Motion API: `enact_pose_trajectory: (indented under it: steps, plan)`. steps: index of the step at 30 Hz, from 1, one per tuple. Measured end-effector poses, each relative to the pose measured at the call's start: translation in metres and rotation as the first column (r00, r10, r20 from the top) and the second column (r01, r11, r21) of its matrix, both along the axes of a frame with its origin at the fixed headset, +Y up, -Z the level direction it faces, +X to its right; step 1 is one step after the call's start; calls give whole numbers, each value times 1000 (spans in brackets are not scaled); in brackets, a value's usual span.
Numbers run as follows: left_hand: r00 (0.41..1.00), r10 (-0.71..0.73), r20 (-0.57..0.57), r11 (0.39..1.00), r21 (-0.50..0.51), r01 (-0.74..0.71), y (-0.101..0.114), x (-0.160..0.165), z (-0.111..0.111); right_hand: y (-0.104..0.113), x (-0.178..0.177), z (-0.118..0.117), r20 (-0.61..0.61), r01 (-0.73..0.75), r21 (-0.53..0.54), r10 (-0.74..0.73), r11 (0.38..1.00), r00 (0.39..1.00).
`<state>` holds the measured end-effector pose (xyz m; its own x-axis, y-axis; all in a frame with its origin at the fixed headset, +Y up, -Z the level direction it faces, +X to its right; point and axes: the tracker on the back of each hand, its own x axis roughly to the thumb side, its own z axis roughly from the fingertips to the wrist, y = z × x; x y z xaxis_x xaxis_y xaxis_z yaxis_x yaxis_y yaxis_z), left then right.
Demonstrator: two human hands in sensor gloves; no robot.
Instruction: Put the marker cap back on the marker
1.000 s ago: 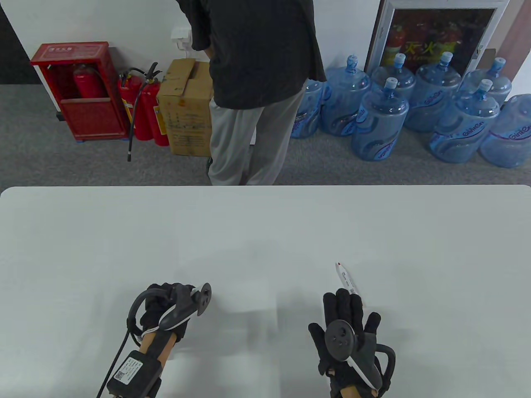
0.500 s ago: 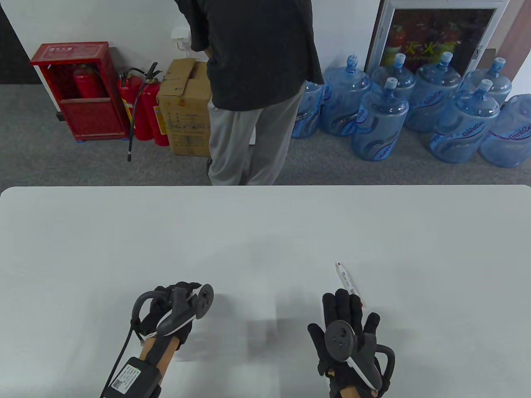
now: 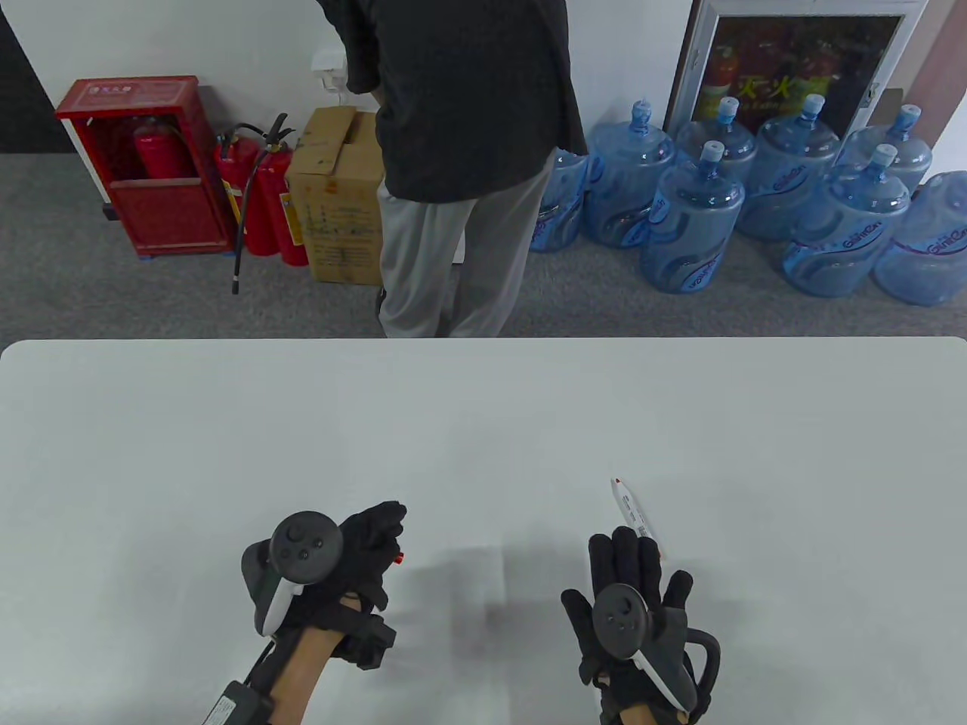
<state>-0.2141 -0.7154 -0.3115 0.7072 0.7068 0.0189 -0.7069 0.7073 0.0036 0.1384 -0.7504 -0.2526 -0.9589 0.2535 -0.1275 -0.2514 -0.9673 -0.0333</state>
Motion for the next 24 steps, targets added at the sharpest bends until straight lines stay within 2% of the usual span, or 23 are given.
enact_pose_trajectory:
  steps: [3, 7, 10, 14, 19, 24]
  plan:
    - [999, 51, 11, 998, -28, -51, -13, -2, 2, 0, 0, 0, 3, -3, -3, 3, 1000, 1000]
    - [998, 42, -38, 999, 20, -41, -23, -5, 4, 0, 2, 0, 11, -6, -9, 6, 1000, 1000]
    - [991, 112, -70, 993, 36, -110, -32, -8, 5, 0, 5, -1, 28, -4, -11, 5, 1000, 1000]
    - [958, 247, -145, 968, -7, -251, -48, -13, 7, -3, 11, -4, 52, -8, -22, 9, 1000, 999]
    - [934, 324, -149, 943, -31, -332, -53, -12, 12, -5, 19, -5, 89, 2, -29, 1, 1000, 996]
    - [927, 356, -120, 929, -59, -365, -56, -9, 14, 6, 25, -5, 124, 45, 24, -48, 999, 991]
